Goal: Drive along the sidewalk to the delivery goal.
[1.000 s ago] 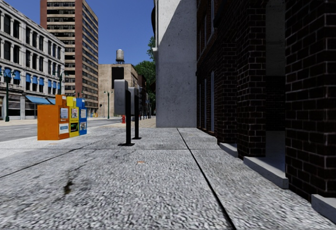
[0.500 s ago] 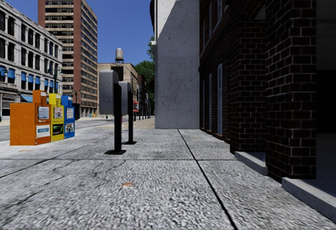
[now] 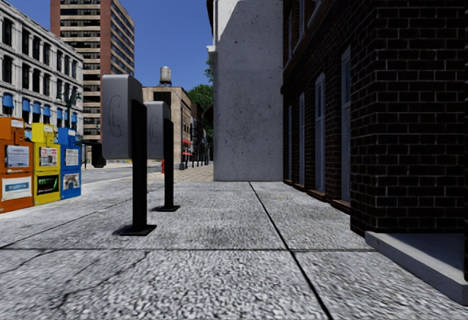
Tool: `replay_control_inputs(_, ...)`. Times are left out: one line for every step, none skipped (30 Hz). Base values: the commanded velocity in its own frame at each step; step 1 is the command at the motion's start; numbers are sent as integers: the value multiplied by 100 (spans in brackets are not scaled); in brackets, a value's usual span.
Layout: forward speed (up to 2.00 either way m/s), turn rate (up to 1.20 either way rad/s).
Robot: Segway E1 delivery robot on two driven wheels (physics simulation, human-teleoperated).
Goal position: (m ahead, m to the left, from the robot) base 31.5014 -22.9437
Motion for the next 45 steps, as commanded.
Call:
replay_control_inputs(200, 0)
replay_control_inputs(200, 0)
replay_control_inputs(200, 0)
replay_control_inputs(200, 0)
replay_control_inputs(200, 0)
replay_control_inputs(200, 0)
replay_control_inputs(200, 0)
replay_control_inputs(200, 0)
replay_control_inputs(200, 0)
replay_control_inputs(200, 0)
replay_control_inputs(200, 0)
replay_control_inputs(200, 0)
replay_control_inputs(200, 0)
replay_control_inputs(200, 0)
replay_control_inputs(200, 0)
replay_control_inputs(200, 0)
replay_control_inputs(200, 0)
replay_control_inputs(200, 0)
replay_control_inputs(200, 0)
replay_control_inputs(200, 0)
replay_control_inputs(200, 0)
replay_control_inputs(200, 0)
replay_control_inputs(200, 0)
replay_control_inputs(200, 0)
replay_control_inputs(200, 0)
replay_control_inputs(200, 0)
replay_control_inputs(200, 0)
replay_control_inputs(200, 0)
replay_control_inputs(200, 0)
replay_control_inputs(200, 0)
replay_control_inputs(200, 0)
replay_control_inputs(200, 0)
replay_control_inputs(200, 0)
replay_control_inputs(200, 0)
replay_control_inputs(200, 0)
replay_control_inputs(200, 0)
replay_control_inputs(200, 0)
replay_control_inputs(200, 0)
replay_control_inputs(200, 0)
replay_control_inputs(200, 0)
replay_control_inputs(200, 0)
replay_control_inputs(200, 0)
replay_control_inputs(200, 0)
replay_control_inputs(200, 0)
replay_control_inputs(200, 0)
